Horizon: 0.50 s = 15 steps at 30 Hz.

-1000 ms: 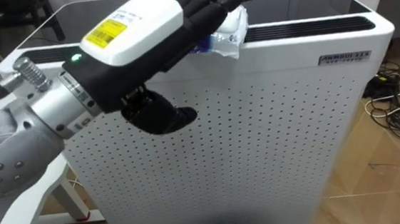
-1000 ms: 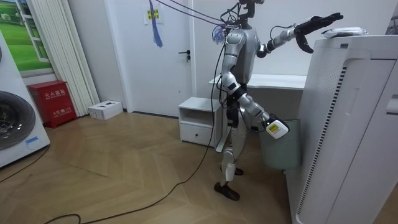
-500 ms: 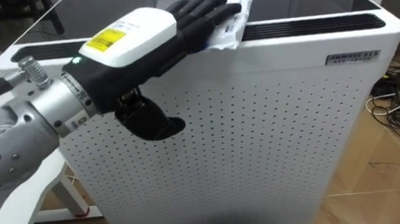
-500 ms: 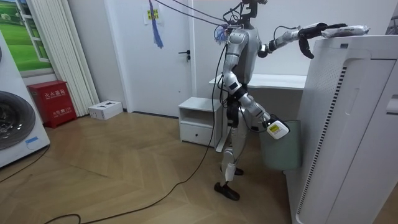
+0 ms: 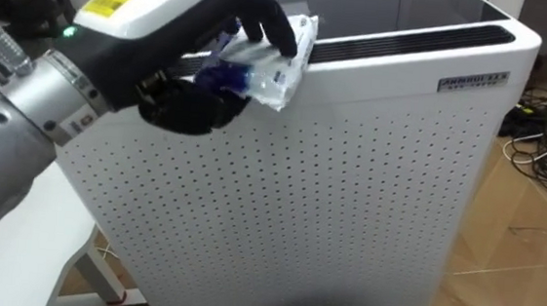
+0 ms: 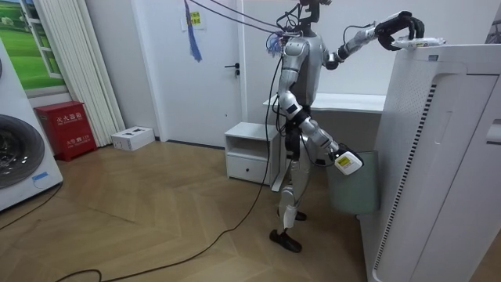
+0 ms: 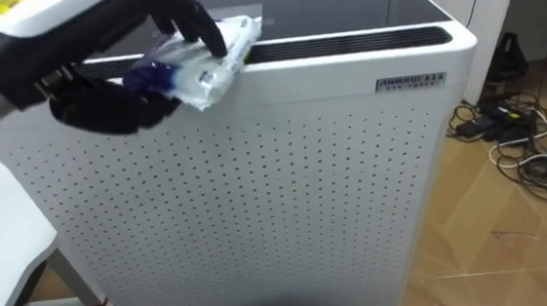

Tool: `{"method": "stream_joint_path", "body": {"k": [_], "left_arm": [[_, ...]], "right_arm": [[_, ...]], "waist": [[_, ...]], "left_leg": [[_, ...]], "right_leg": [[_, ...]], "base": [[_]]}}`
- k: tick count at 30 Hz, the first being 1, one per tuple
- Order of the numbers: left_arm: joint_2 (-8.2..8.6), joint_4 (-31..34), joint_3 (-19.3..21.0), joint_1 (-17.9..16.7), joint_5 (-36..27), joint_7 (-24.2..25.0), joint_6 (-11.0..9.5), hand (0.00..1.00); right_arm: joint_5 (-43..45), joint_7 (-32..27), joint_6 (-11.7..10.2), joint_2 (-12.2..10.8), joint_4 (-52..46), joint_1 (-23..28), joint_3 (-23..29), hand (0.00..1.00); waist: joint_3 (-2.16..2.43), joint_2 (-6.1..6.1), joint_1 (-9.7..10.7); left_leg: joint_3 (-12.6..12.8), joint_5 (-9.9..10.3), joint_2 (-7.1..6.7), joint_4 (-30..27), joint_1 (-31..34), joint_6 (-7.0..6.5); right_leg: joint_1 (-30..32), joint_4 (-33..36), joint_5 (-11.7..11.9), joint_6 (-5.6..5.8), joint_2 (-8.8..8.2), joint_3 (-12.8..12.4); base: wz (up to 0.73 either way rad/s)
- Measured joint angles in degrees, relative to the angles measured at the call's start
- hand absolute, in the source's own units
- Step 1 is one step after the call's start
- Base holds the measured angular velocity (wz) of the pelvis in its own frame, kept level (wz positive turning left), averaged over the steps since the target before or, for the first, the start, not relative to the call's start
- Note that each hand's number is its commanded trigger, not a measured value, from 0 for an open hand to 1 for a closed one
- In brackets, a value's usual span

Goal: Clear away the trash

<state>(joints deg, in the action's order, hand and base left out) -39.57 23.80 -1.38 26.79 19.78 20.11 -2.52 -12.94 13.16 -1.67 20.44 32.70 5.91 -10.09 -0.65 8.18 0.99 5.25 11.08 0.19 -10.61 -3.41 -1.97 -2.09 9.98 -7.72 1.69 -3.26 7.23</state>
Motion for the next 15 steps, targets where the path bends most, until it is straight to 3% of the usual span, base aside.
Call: {"method": "stream_joint_path", "body": {"k": [15], "left_arm": [[0.07,0.9,1.0,0.1,-1.7,-3.4,-0.3,1.0]], "right_arm": [[-0.1,-1.8,0.0,0.0,-0.1,0.0,-0.2,1.0]], "waist": [[-0.58,-0.31,0.1]], "left_leg": [[0.0,0.0,0.04,0.5,0.1,0.0]], "right_leg": [[0.2,-0.3,-0.2,-0.07,0.11,0.0]], "base": [[0.0]]}}
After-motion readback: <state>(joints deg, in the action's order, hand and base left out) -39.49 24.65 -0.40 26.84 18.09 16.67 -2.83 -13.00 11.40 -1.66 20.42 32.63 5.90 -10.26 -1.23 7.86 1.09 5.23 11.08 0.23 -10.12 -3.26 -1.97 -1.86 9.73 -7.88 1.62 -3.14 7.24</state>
